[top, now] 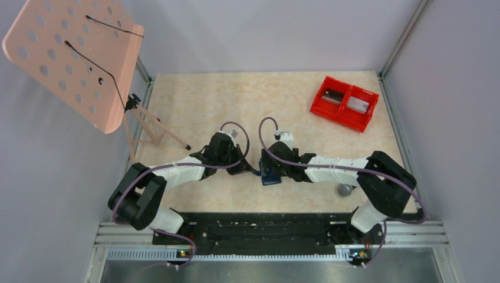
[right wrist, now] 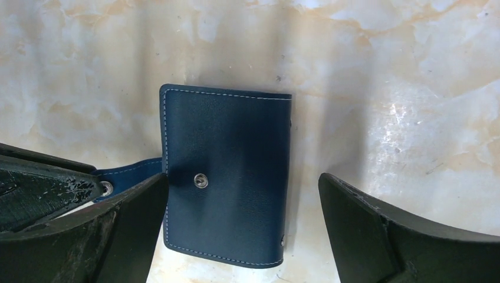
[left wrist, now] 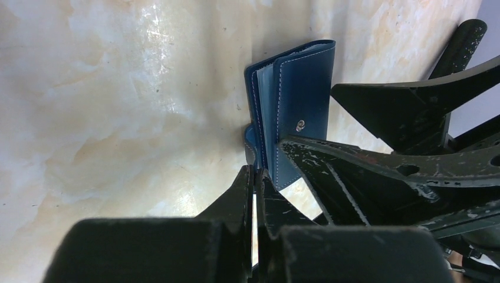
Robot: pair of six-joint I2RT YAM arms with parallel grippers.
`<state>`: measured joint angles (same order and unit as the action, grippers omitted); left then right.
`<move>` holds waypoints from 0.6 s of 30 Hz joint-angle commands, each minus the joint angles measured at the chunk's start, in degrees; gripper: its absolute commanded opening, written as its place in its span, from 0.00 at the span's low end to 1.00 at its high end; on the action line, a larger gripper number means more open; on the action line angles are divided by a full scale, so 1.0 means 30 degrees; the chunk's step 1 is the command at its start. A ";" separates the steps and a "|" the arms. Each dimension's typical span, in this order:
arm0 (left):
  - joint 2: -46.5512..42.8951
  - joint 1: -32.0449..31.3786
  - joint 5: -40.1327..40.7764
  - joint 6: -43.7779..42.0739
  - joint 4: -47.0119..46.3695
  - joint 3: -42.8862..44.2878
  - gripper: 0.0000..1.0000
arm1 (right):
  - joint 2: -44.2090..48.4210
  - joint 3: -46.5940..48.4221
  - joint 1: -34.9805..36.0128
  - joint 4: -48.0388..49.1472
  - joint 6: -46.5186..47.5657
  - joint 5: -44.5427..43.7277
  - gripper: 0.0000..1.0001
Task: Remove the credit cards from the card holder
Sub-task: Open the card holder at the center of the board.
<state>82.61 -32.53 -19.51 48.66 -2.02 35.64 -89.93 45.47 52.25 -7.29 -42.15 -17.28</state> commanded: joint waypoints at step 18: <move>-0.0851 0.0028 -0.0042 0.0258 -0.1123 -0.0444 0.00 | -0.2148 0.1878 0.1268 -0.0705 -0.0221 -0.3061 0.97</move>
<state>82.43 -32.53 -19.66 49.43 -3.03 35.00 -95.02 49.60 55.35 -6.96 -42.68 -22.92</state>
